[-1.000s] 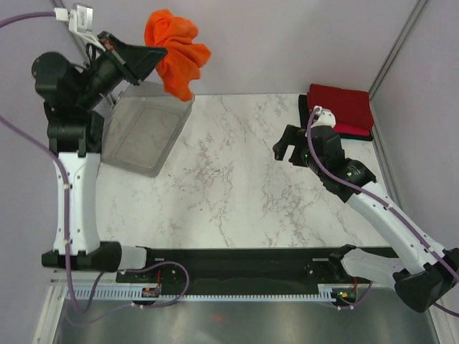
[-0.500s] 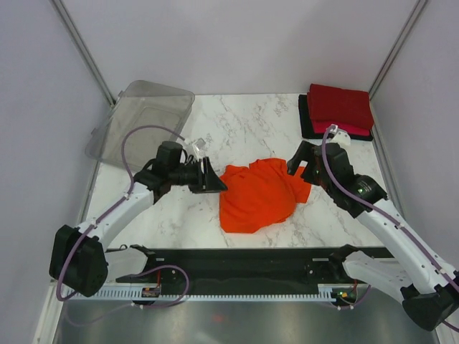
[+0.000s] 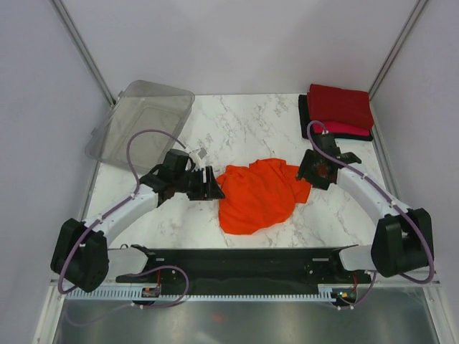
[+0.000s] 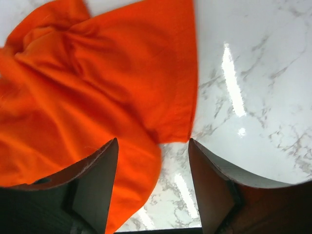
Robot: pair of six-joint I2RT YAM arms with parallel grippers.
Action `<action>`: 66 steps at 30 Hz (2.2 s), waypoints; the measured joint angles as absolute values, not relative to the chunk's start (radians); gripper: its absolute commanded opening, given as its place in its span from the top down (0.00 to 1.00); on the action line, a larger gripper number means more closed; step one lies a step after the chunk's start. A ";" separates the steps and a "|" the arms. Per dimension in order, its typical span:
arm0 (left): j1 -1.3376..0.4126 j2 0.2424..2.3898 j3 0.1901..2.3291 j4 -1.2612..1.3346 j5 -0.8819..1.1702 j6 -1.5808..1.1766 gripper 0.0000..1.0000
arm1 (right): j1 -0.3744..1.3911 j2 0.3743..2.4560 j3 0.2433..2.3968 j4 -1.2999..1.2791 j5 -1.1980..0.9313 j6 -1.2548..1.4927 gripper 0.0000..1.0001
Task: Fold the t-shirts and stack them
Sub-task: Move the tshirt to the center of the board, then flatten the tshirt out
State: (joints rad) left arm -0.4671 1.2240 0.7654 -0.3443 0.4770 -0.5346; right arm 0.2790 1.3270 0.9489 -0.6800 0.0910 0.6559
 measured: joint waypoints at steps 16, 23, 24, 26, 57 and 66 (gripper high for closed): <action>-0.494 1.457 0.687 -0.163 0.524 -0.655 0.48 | 0.027 1.828 1.205 -0.560 0.027 0.352 0.46; -0.494 1.465 0.687 -0.162 0.510 -0.658 0.62 | 0.002 1.877 1.230 -0.532 -0.068 0.265 0.52; -0.494 1.465 0.687 -0.161 0.506 -0.658 0.63 | 0.003 1.882 1.232 -0.529 -0.078 0.256 0.52; -0.494 1.465 0.688 -0.162 0.500 -0.659 0.68 | 0.004 1.884 1.235 -0.521 -0.092 0.242 0.53; -0.495 1.495 1.776 -0.685 0.059 -0.511 0.98 | -0.026 1.167 1.827 -0.873 0.373 0.480 1.00; -0.495 1.366 1.861 -0.827 -0.002 -0.467 0.98 | -0.027 1.060 1.895 -0.986 0.389 0.497 1.00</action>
